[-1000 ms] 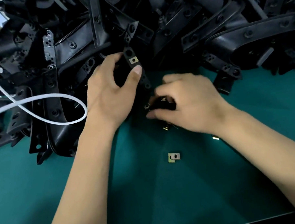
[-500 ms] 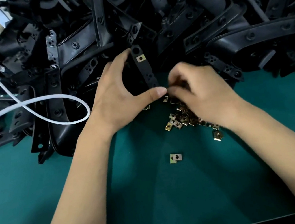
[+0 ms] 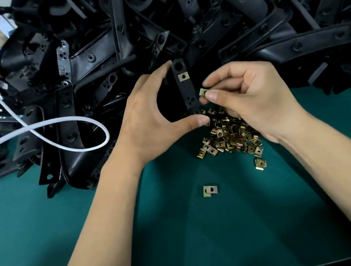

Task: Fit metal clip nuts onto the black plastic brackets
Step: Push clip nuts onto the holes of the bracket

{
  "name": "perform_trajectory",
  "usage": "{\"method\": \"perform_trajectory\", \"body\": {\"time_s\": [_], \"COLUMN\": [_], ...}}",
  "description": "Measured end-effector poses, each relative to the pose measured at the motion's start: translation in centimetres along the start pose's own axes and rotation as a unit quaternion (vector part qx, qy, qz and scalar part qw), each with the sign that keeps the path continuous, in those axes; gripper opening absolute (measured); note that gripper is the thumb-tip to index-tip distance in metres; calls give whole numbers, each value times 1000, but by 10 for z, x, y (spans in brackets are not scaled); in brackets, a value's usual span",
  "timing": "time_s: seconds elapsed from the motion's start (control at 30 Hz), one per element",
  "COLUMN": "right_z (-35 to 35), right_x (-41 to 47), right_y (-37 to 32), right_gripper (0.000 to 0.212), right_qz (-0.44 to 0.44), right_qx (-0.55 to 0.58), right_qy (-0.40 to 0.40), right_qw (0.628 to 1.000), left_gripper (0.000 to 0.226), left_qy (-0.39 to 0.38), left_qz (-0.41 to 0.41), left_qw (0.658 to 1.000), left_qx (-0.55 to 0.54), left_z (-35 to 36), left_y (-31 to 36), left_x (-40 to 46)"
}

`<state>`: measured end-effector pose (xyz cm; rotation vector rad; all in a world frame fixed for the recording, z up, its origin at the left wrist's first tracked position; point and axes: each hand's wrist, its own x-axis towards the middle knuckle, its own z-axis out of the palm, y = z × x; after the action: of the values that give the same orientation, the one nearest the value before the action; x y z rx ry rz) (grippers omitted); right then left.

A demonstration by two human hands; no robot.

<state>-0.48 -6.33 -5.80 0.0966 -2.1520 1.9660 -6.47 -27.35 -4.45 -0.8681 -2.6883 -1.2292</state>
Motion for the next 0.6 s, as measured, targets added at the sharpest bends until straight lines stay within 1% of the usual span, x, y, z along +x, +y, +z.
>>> {"method": "perform_trajectory", "body": {"time_s": [0.07,0.17,0.43,0.6], "right_z": [0,0,-2,0], "right_x": [0,0,0,-1], "right_y": [0,0,-2,-3], "right_gripper": [10,9,12,14], "right_qz": [-10,-12,28,54], "right_qx": [-1,6,12,50], "right_qy": [-3,-6,-25,-19], "right_qw": [1000,1000,999,997], "left_gripper": [118,117,119,121], "left_qy": [5,5,-10,-15], "left_qz": [8,16,28,34], "left_qw": [1000,1000,1000,999], "left_qx": [-1,-2,-6,-10], "left_z": [0,1,0,2], "left_y": [-1,-2,-3,-1], "left_x": [0,0,1,0]}}
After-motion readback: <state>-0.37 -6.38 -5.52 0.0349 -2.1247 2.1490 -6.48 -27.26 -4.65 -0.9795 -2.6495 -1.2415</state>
